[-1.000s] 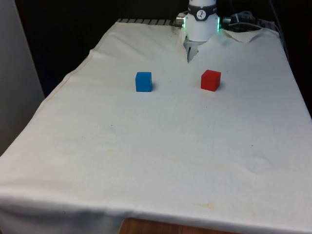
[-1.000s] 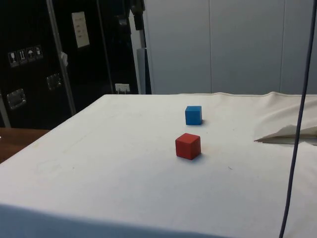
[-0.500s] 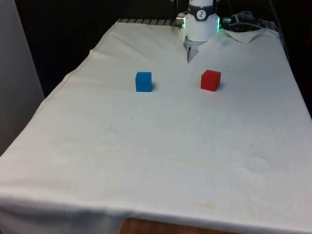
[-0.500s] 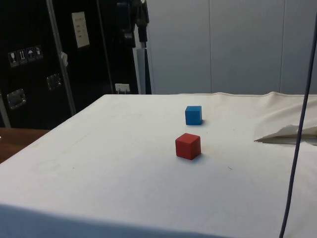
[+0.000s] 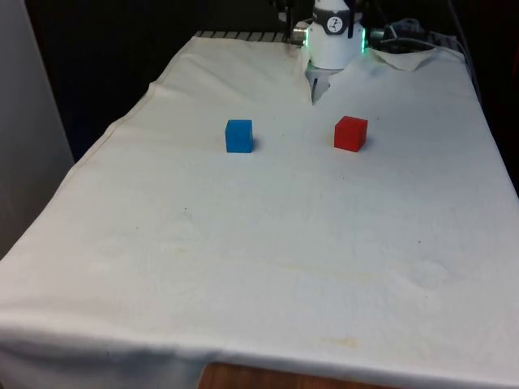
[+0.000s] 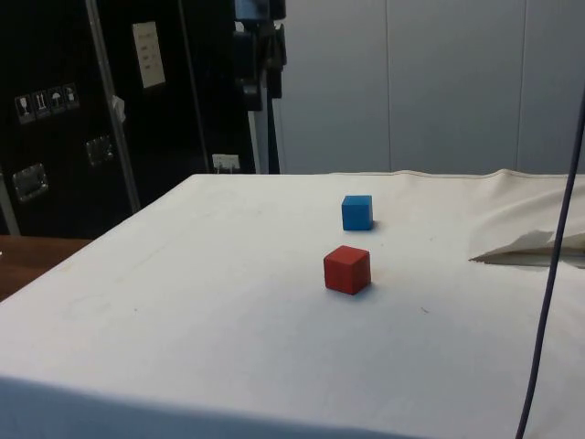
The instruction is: Stack the two cubes.
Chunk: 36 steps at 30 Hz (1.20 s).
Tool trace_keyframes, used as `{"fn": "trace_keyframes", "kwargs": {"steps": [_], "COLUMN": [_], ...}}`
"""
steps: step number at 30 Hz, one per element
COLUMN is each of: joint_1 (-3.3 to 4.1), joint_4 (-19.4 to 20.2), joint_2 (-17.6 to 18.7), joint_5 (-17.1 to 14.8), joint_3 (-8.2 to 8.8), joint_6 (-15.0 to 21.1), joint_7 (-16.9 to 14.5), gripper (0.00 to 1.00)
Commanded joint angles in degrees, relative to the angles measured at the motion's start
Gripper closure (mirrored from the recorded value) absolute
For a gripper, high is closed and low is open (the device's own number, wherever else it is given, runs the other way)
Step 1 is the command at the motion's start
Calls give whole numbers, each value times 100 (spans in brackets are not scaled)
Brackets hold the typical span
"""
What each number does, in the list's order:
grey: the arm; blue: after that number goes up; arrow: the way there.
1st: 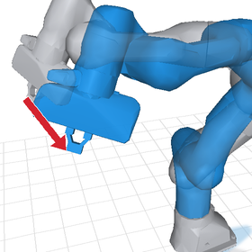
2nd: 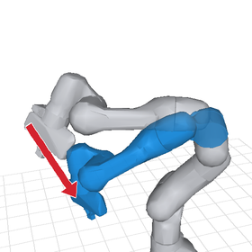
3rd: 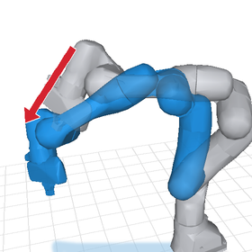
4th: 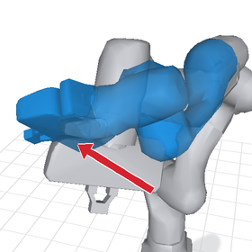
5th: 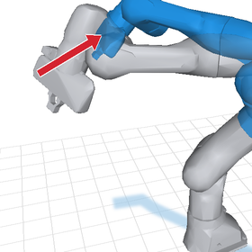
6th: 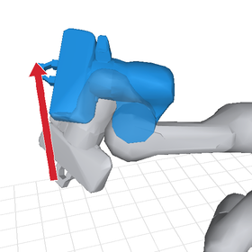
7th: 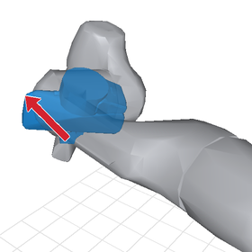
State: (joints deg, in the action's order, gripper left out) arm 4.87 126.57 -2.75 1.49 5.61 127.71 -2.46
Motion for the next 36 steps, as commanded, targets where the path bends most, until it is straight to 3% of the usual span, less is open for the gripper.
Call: {"fn": "trace_keyframes", "kwargs": {"steps": [1, 10, 17, 36], "joint_1": [-11, -40, -29, -57], "joint_4": [74, 372, 424, 922], "joint_2": [-34, -57, -29, -92], "joint_5": [40, 69, 17, 74], "joint_3": [11, 178, 292, 739], "joint_6": [103, 384, 384, 773], "joint_7": [-23, -350, -579, -1415], "gripper": [0, 0, 0, 0]}}
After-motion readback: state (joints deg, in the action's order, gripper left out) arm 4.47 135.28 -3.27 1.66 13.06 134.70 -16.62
